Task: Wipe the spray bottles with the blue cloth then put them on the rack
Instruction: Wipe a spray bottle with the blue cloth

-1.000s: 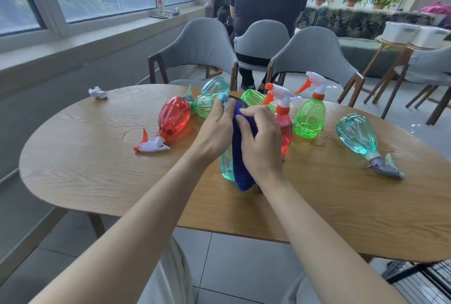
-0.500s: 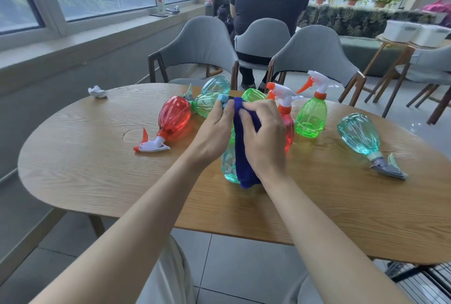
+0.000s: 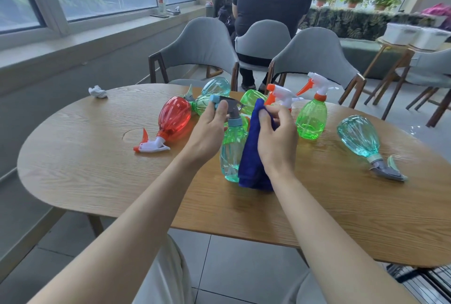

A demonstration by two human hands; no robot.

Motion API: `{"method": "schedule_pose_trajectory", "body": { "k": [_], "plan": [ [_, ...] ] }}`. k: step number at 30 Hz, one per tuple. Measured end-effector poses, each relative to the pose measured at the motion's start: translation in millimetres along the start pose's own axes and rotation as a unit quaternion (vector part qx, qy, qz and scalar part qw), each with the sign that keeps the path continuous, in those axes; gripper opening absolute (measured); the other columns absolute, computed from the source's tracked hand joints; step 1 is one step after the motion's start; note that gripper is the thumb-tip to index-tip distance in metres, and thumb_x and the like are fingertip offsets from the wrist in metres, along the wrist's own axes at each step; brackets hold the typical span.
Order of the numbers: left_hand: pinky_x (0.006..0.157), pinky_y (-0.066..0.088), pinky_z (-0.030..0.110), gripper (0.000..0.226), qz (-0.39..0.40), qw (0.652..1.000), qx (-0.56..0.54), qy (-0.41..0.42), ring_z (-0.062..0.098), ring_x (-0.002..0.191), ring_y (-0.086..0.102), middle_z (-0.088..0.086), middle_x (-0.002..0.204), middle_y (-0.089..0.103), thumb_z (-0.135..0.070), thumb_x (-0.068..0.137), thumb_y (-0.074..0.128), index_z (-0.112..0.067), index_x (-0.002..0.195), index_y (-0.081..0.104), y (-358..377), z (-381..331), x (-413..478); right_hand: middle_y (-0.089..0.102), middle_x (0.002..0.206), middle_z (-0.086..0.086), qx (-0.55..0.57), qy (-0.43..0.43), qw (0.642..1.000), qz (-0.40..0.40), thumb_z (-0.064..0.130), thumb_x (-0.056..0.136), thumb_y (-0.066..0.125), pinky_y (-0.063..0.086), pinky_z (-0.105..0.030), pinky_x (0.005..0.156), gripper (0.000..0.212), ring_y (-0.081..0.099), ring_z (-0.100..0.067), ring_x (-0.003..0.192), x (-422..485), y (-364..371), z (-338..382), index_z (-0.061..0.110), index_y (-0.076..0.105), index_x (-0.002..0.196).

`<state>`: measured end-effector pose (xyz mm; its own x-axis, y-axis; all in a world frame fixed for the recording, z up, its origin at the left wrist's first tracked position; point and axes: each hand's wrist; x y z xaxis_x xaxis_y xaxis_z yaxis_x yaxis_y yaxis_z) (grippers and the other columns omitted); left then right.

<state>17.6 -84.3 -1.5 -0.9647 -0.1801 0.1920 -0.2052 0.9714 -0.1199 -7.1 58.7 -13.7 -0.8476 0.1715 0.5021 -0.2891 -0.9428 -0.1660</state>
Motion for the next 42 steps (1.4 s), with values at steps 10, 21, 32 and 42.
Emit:
{"method": "schedule_pose_trajectory", "body": {
  "k": [10, 21, 32, 42],
  "plan": [
    [0.129, 0.031, 0.045, 0.050, 0.028, 0.999, -0.003, 0.026, 0.007, 0.150, 0.040, -0.013, 0.157, 0.049, -0.052, 0.114, 0.029, -0.032, 0.159, 0.038, 7.5, 3.4, -11.5, 0.077, 0.115, 0.007, -0.068, -0.033, 0.992, 0.101, 0.023, 0.107, 0.061, 0.054, -0.027, 0.096, 0.024, 0.068, -0.007, 0.107, 0.0, -2.4, -9.5, 0.017, 0.077, 0.124],
    [0.116, 0.045, 0.041, 0.028, 0.143, 0.974, 0.096, 0.150, 0.003, 0.131, 0.059, -0.017, 0.134, 0.069, -0.022, 0.107, 0.061, -0.034, 0.130, 0.072, 0.4, -27.4, -5.4, 0.076, 0.097, 0.018, 0.016, 0.109, 0.992, 0.067, 0.026, 0.106, 0.061, 0.059, -0.039, 0.092, 0.018, 0.070, -0.009, 0.096, 3.7, -19.7, -20.0, 0.030, 0.079, 0.107],
    [0.115, 0.046, 0.034, 0.041, 0.065, 0.963, 0.178, 0.192, 0.000, 0.132, 0.055, -0.014, 0.140, 0.062, -0.043, 0.109, 0.056, -0.024, 0.143, 0.066, 5.9, -16.4, 1.7, 0.078, 0.093, 0.018, 0.196, 0.084, 0.976, -0.035, 0.025, 0.107, 0.062, 0.054, -0.020, 0.076, 0.018, 0.070, 0.001, 0.087, -1.3, -20.5, 13.1, 0.034, 0.078, 0.106],
    [0.100, 0.045, 0.010, 0.046, 0.028, 0.961, 0.183, 0.205, -0.008, 0.121, 0.060, -0.017, 0.125, 0.072, -0.054, 0.090, 0.074, -0.026, 0.126, 0.075, 16.5, -21.4, -1.8, 0.078, 0.094, 0.013, 0.103, 0.096, 0.988, 0.066, 0.035, 0.107, 0.061, 0.058, -0.036, 0.083, 0.019, 0.072, -0.005, 0.090, -5.1, -26.8, -1.1, 0.028, 0.079, 0.107]
  ]
}}
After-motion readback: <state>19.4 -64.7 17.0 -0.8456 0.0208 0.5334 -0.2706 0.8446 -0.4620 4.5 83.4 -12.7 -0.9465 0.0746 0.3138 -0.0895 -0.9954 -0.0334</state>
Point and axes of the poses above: each hand's wrist, its own x-axis towards the middle knuckle, its own y-axis out of the palm, z = x × y
